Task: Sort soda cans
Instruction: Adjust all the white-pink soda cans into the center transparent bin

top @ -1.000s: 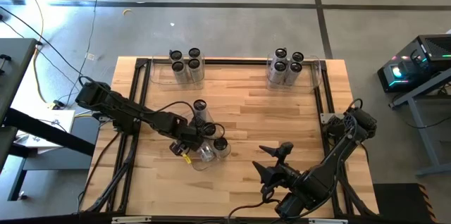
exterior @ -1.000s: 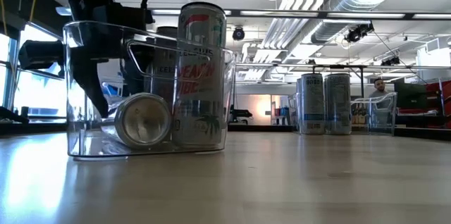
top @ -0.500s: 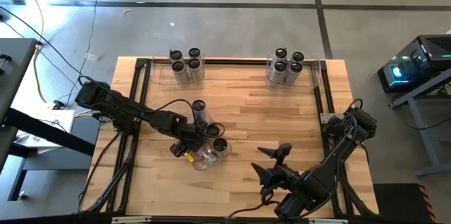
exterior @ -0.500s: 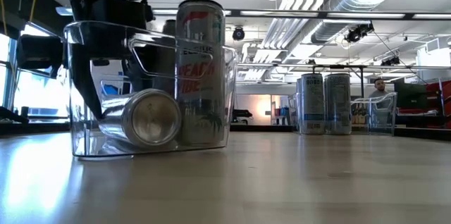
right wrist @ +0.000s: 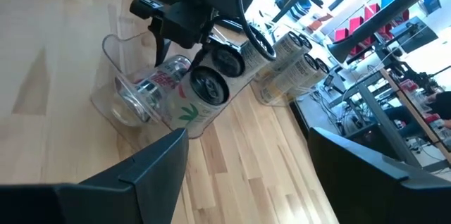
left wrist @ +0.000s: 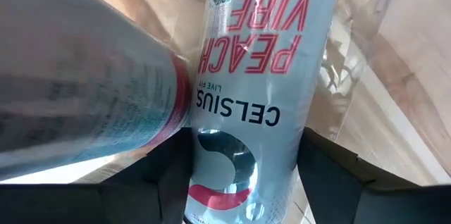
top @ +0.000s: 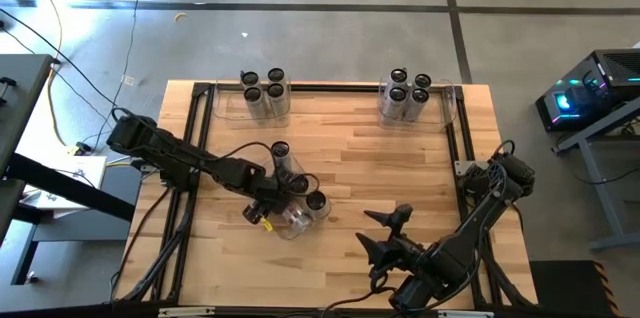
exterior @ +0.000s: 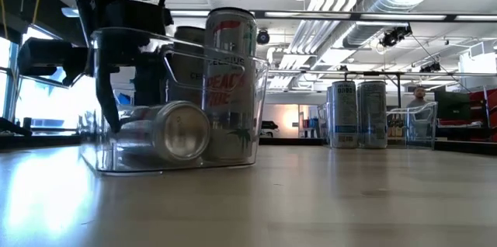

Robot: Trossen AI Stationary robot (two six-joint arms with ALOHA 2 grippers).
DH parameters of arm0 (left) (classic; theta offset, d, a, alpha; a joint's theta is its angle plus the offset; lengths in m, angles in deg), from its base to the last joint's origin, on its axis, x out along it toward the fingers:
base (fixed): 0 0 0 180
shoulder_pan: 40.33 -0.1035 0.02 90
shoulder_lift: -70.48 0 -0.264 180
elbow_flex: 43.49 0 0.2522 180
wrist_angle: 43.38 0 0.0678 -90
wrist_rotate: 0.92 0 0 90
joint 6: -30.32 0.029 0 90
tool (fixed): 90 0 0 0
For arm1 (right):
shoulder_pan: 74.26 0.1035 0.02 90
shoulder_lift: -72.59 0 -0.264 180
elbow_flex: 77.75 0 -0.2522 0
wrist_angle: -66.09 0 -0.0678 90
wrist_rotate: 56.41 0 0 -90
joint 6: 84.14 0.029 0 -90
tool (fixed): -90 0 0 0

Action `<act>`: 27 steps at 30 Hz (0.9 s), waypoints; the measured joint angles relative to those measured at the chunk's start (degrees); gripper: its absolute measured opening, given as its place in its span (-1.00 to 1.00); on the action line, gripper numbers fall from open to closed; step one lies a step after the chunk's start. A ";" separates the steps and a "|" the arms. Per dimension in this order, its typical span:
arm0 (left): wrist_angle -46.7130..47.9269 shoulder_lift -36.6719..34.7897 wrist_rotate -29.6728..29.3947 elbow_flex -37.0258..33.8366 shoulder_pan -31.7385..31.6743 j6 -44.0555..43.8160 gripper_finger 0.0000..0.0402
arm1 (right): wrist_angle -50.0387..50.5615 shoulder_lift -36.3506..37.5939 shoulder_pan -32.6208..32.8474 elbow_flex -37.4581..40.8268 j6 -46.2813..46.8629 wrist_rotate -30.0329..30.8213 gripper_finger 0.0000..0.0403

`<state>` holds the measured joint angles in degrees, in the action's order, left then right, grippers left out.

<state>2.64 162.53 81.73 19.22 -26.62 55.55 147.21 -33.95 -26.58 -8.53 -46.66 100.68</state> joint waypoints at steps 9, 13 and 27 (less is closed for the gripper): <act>12.68 -0.92 -5.82 8.51 1.91 -6.55 0.02 | -0.42 0.00 0.00 0.00 -0.46 0.00 0.43; 17.33 -1.10 -6.28 11.87 2.16 -7.43 0.02 | -0.60 0.00 0.00 0.00 -0.46 0.00 0.43; 29.92 -1.26 -5.69 20.49 5.46 -11.95 0.03 | -0.75 0.00 -0.04 0.00 -0.46 0.00 0.43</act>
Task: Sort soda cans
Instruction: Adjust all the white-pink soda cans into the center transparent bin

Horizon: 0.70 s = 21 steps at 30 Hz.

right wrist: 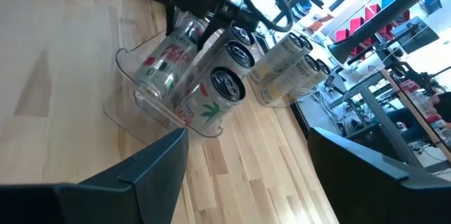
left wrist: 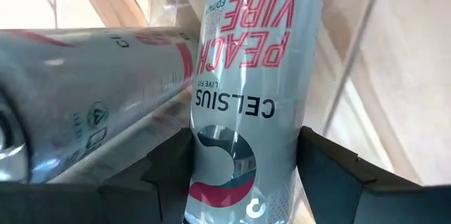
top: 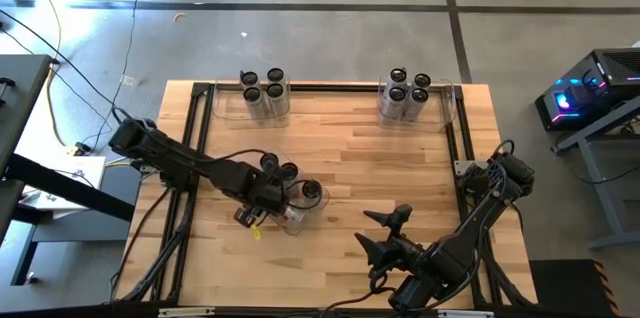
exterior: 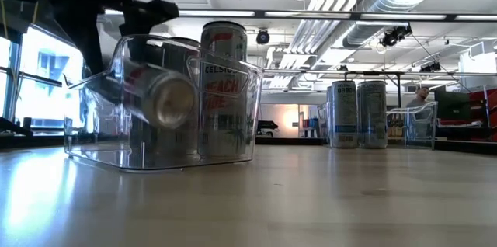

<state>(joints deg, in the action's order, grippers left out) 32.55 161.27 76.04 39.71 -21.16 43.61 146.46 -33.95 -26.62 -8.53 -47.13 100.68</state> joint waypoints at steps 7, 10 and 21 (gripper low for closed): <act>5.79 -0.07 2.21 5.20 0.21 -3.47 0.03 | -1.12 0.00 -1.21 -0.02 -0.46 -4.50 0.43; 8.34 -0.07 2.49 8.19 0.73 -4.36 0.03 | -2.94 0.00 -2.20 -0.02 -3.59 -7.39 0.43; 19.89 1.23 -3.50 22.10 4.45 -11.80 0.02 | -13.29 0.00 -4.44 0.23 -11.33 -9.25 0.43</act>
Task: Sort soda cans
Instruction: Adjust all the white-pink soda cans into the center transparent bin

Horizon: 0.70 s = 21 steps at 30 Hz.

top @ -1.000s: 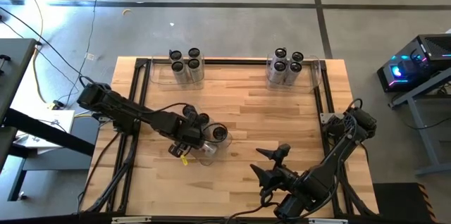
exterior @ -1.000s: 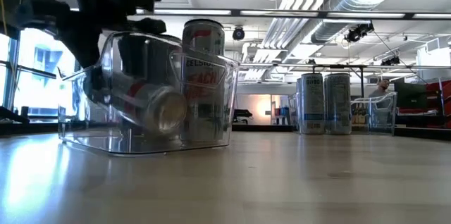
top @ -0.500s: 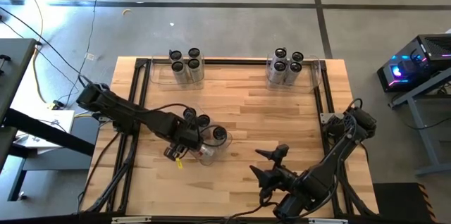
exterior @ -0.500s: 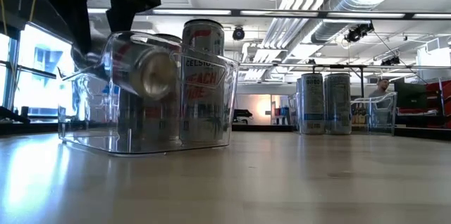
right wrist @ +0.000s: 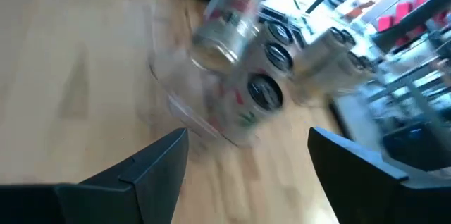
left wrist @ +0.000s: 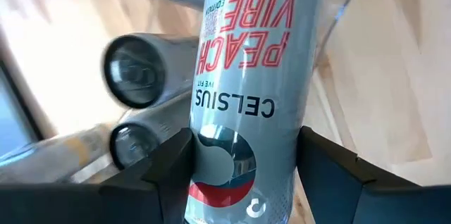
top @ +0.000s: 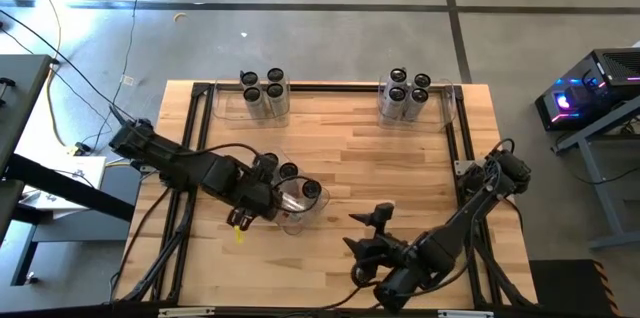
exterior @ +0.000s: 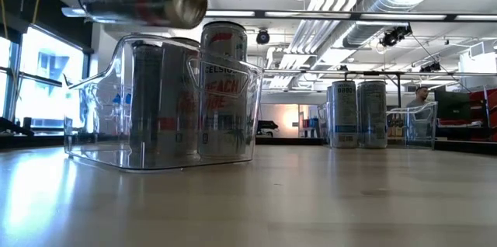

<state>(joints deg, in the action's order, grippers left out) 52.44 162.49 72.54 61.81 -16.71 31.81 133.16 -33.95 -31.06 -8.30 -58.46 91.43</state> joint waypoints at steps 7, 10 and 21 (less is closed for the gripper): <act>7.52 5.02 -6.46 6.66 1.00 -4.37 0.02 | -28.88 -0.02 -4.98 7.15 -14.79 -12.60 0.43; 7.94 6.94 -8.19 7.20 1.47 -4.08 0.01 | -43.63 -0.07 -9.03 10.35 -22.54 -15.85 0.43; 8.06 7.53 -11.34 7.25 4.64 -3.64 0.01 | -48.01 0.02 -18.93 10.72 -19.43 -28.12 0.43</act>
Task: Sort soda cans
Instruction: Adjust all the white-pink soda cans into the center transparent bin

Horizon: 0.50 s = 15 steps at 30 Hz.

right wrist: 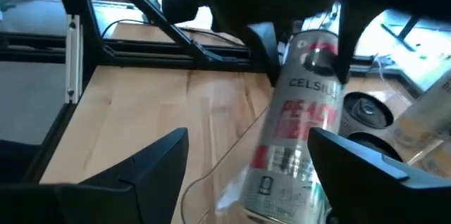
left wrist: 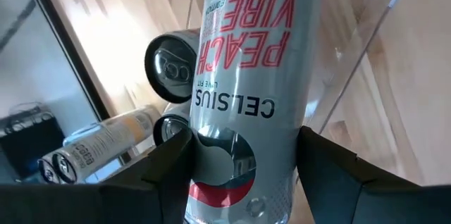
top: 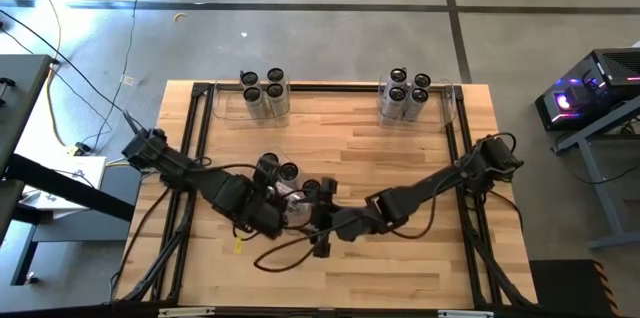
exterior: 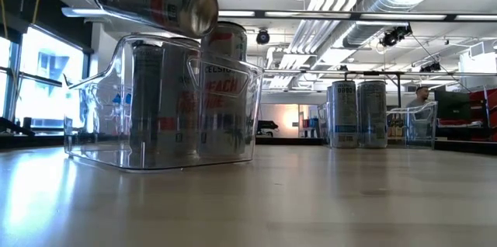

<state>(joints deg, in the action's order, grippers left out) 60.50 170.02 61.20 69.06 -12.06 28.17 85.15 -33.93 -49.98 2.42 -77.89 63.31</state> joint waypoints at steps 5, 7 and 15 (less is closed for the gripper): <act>-0.06 -0.01 -0.19 0.00 3.11 1.08 0.01 | 0.03 0.00 -0.65 -0.01 2.62 -0.25 0.43; -0.07 -0.03 -1.32 0.00 4.64 1.95 0.01 | 0.08 0.00 -1.21 -0.02 4.17 -1.17 0.43; 0.40 -0.12 -14.14 0.00 10.46 10.19 0.01 | 1.03 -0.09 -5.78 -0.10 7.88 -14.89 0.43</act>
<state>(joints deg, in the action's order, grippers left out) 60.90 169.90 47.05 69.06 -1.60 38.36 86.18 -34.02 -55.76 2.32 -70.01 48.42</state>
